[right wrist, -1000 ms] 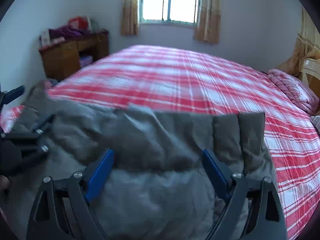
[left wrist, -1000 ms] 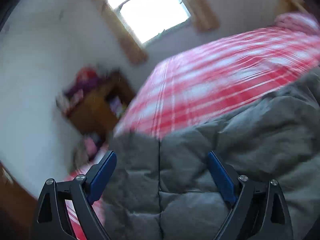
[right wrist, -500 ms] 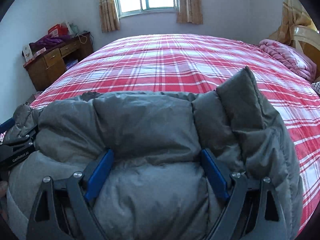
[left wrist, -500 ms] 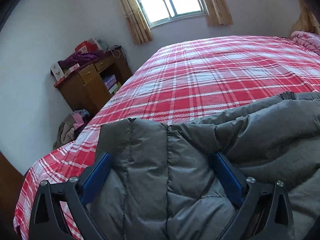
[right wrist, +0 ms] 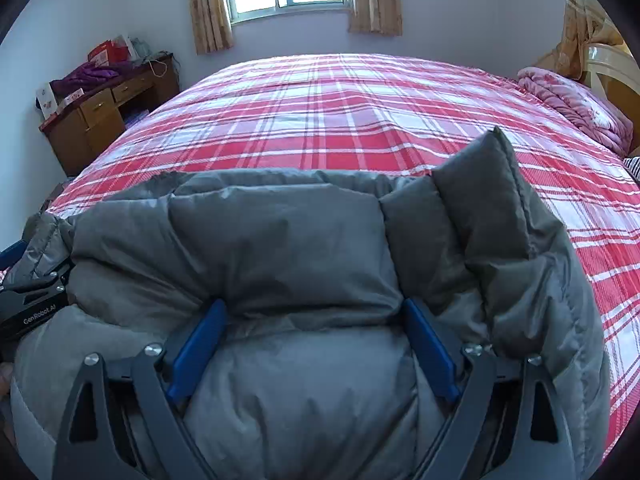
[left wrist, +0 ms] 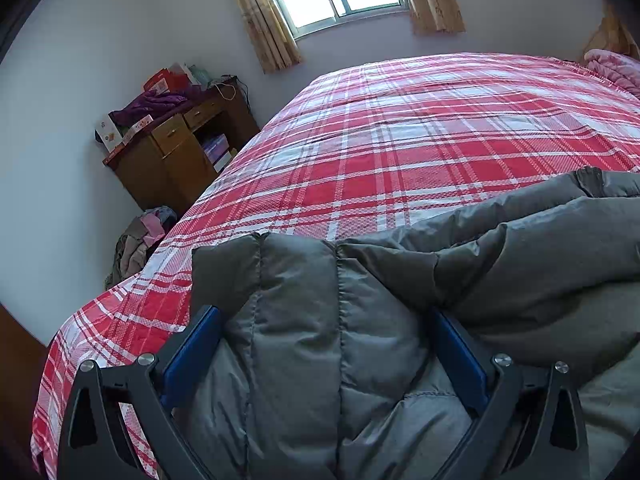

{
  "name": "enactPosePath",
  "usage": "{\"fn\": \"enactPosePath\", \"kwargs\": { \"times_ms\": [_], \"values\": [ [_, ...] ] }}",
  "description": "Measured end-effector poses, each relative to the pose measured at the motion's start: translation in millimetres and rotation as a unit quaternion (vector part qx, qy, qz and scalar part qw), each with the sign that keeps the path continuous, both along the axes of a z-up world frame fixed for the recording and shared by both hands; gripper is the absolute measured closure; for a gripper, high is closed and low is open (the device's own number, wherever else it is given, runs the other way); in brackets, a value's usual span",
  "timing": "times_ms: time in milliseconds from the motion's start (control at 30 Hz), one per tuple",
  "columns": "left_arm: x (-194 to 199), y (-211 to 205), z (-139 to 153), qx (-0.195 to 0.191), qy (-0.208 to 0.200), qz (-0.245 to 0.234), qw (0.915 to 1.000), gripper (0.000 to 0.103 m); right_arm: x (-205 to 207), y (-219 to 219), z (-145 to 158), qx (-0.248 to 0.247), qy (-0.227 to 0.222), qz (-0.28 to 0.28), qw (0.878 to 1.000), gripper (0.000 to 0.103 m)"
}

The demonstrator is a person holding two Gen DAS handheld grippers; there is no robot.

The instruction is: Fold large clothes

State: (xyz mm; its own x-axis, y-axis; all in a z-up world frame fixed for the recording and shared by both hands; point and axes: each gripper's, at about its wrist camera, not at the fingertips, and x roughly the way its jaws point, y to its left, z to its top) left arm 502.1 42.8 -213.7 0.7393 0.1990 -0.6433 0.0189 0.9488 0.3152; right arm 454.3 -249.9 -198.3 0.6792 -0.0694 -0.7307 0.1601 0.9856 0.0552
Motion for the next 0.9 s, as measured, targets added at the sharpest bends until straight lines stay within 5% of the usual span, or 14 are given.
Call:
{"fn": "enactPosePath", "kwargs": {
  "times_ms": [900],
  "values": [
    [4.3,-2.1,-4.8,0.008,0.009,0.002,0.9999,0.001,11.2,3.8,-7.5,-0.022,0.034,-0.005,0.999,0.008]
  ]
}}
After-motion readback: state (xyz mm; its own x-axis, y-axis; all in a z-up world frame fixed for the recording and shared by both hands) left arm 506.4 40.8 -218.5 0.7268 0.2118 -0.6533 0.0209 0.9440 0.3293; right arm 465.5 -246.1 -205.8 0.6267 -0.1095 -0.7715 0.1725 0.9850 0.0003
